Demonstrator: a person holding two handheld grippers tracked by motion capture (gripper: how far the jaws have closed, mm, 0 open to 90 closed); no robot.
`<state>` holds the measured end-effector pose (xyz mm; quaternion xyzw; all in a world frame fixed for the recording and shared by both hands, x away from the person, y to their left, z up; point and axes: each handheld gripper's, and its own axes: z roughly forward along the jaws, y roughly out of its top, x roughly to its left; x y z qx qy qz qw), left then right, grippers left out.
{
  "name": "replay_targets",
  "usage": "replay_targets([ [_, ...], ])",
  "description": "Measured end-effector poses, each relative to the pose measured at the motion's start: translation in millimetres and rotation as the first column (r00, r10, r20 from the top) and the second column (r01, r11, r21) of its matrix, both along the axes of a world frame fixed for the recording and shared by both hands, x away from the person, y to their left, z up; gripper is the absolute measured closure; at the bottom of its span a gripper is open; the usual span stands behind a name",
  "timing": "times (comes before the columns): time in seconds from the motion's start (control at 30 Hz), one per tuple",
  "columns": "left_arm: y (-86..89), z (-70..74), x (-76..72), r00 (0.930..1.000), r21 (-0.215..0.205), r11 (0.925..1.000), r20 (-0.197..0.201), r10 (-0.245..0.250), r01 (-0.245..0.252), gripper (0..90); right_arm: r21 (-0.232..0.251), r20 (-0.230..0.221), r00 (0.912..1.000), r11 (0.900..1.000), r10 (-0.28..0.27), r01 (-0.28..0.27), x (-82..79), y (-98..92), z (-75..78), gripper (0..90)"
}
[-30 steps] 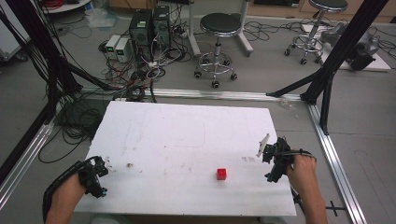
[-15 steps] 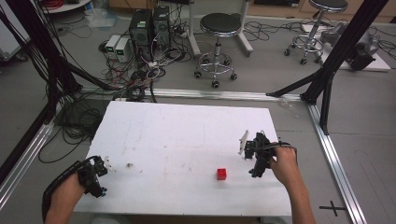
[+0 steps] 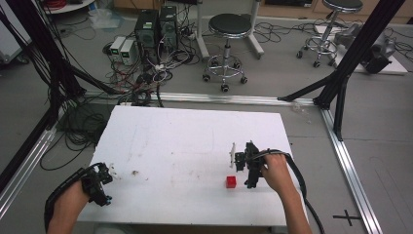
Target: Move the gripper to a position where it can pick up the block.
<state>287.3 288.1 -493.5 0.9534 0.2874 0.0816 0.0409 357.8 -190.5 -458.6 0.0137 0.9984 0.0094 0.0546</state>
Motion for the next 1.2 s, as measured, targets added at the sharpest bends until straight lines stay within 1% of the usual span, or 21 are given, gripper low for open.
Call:
replay_targets([
  [0.07,0.1,0.2,0.0,1.0,0.0,1.0,-0.001,0.0,0.0,21.4,-0.002,-0.011,0.9996,1.0,0.024,-0.024,-0.8,5.5,-4.6,0.9],
  [0.27,-0.3,0.4,-0.1,1.0,-0.001,1.0,-0.001,0.001,-0.001,21.4,0.005,-0.024,0.9989,0.999,0.041,-0.041,-1.7,22.5,-19.1,0.9],
  [0.3,-0.2,0.1,-0.4,1.0,-0.004,1.0,0.003,0.002,-0.002,21.4,-0.001,-0.035,0.9984,0.999,0.045,-0.045,-1.6,27.1,-24.0,0.9],
  [0.33,-0.2,0.1,-0.3,1.0,-0.004,1.0,0.003,0.002,-0.002,21.4,-0.001,-0.035,0.9984,0.999,0.045,-0.045,-1.6,27.1,-24.0,0.9],
  [0.53,0.2,-0.1,0.0,1.0,-0.003,1.0,-0.001,0.002,-0.002,21.4,-0.026,-0.047,0.9974,0.998,0.054,-0.055,-2.8,36.9,-36.9,0.9],
  [0.77,0.7,0.0,-0.1,1.0,-0.004,1.0,0.004,0.003,-0.003,21.4,-0.03,-0.046,0.9965,0.997,0.069,-0.071,-3.0,45.4,-49.1,0.9],
  [0.8,0.9,0.3,-0.2,1.0,-0.002,1.0,0.003,0.002,-0.002,21.5,-0.03,-0.043,0.9957,0.996,0.082,-0.084,-2.3,46.4,-50.8,0.9],
  [0.87,0.7,-0.5,-0.5,1.0,-0.007,0.9999,0.003,0.008,-0.008,21.4,-0.039,-0.045,0.9964,0.997,0.072,-0.074,-3.7,48.2,-53.5,0.9],
  [0.9,0.8,-0.1,-0.2,1.0,-0.005,1.0,0.0,0.003,-0.003,21.5,-0.044,-0.054,0.9962,0.997,0.069,-0.071,-4.2,49.0,-55.3,0.8],
  [0.97,0.7,-0.1,-0.2,1.0,-0.003,1.0,0.002,0.002,-0.002,21.5,-0.059,-0.058,0.9957,0.995,0.072,-0.075,-5.4,50.4,-58.2,0.9],
  [1.03,0.8,0.1,-0.1,1.0,-0.005,1.0,0.004,0.002,-0.002,21.4,-0.063,-0.049,0.996,0.995,0.075,-0.078,-6.1,51.2,-60.5,0.9],
  [1.1,0.9,0.0,0.0,1.0,-0.005,1.0,0.005,0.003,-0.003,21.5,-0.057,-0.053,0.9955,0.995,0.078,-0.081,-6.5,52.0,-62.2,0.9],
  [1.13,1.0,0.2,-0.1,1.0,-0.005,1.0,0.002,0.002,-0.002,21.5,-0.062,-0.058,0.9957,0.995,0.073,-0.076,-7.0,52.3,-62.9,0.9],
  [1.17,1.0,-0.2,-0.3,1.0,-0.008,1.0,0.004,0.005,-0.005,21.4,-0.063,-0.054,0.9953,0.994,0.081,-0.084,-6.7,52.4,-63.1,0.9],
  [1.2,0.9,-0.5,-0.4,0.9999,-0.01,0.9999,0.006,0.009,-0.009,21.4,-0.06,-0.055,0.9956,0.995,0.076,-0.079,-7.1,52.7,-63.7,0.9],
])
